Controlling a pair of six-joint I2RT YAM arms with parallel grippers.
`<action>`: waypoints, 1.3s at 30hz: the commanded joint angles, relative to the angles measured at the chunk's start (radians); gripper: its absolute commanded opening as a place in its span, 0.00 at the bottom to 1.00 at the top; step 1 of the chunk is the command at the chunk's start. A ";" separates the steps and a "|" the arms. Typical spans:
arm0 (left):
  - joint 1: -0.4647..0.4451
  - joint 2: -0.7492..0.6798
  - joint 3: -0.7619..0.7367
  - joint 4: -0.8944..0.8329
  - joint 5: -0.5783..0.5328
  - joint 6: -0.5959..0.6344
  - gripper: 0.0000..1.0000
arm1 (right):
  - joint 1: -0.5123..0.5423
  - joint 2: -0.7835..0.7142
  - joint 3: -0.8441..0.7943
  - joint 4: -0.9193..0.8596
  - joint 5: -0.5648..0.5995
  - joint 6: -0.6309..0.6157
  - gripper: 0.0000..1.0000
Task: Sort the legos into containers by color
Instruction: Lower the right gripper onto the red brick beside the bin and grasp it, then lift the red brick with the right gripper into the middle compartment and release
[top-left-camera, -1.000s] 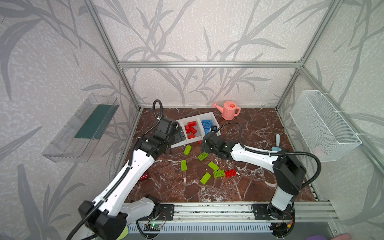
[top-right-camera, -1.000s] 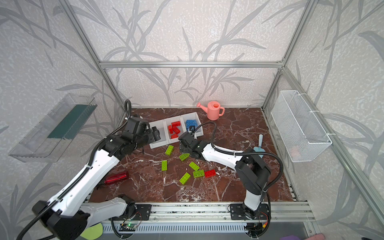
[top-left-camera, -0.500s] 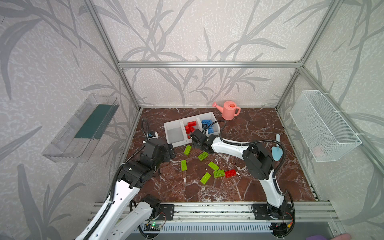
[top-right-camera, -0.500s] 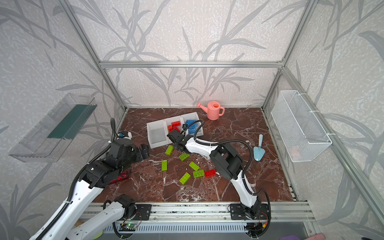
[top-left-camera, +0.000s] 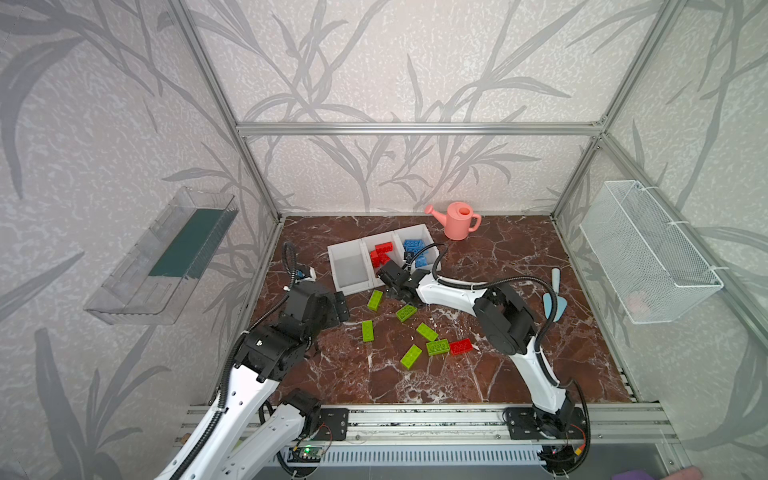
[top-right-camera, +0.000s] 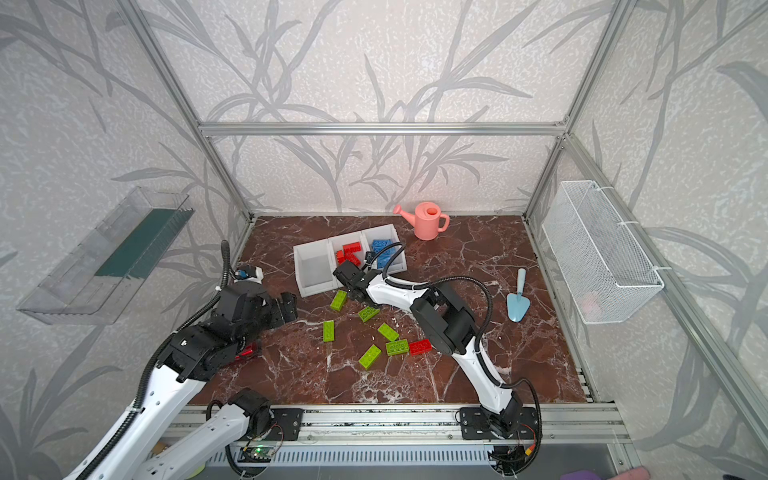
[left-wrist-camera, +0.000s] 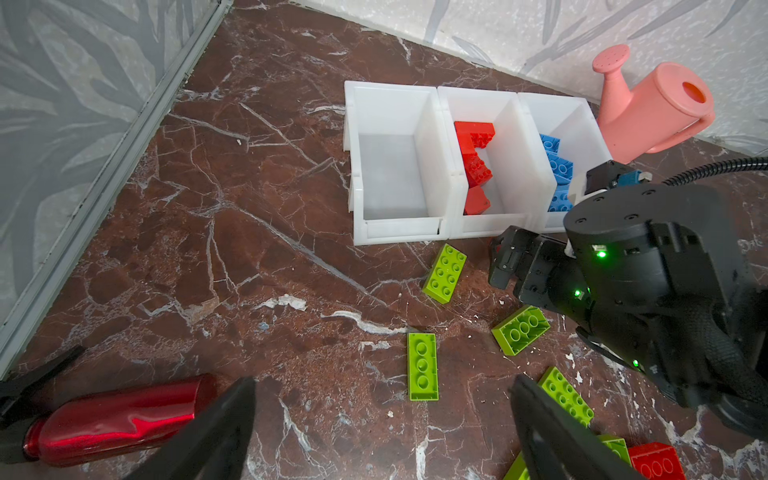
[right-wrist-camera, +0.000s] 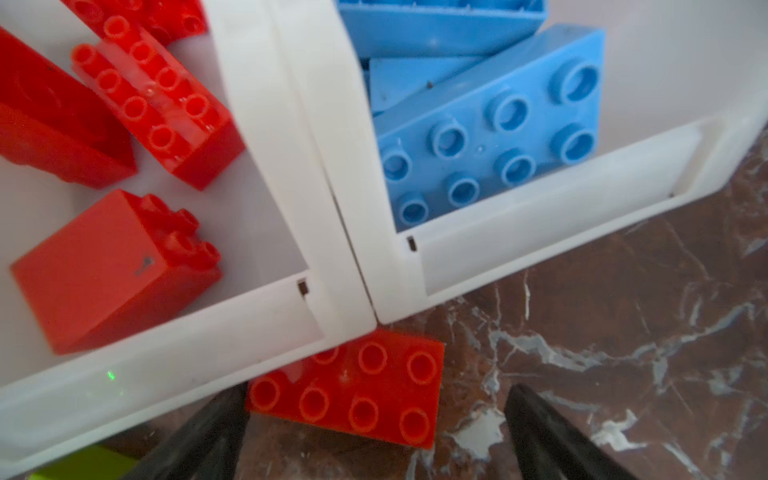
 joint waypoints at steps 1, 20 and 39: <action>0.003 -0.013 -0.008 0.004 -0.013 0.019 0.95 | -0.012 0.025 0.044 -0.029 0.004 0.014 0.98; 0.004 -0.030 -0.014 0.000 -0.024 0.014 0.95 | -0.015 0.042 0.051 -0.051 -0.019 -0.033 0.81; 0.004 -0.047 -0.019 -0.014 -0.057 0.006 0.95 | -0.014 -0.275 -0.183 0.074 -0.129 -0.276 0.60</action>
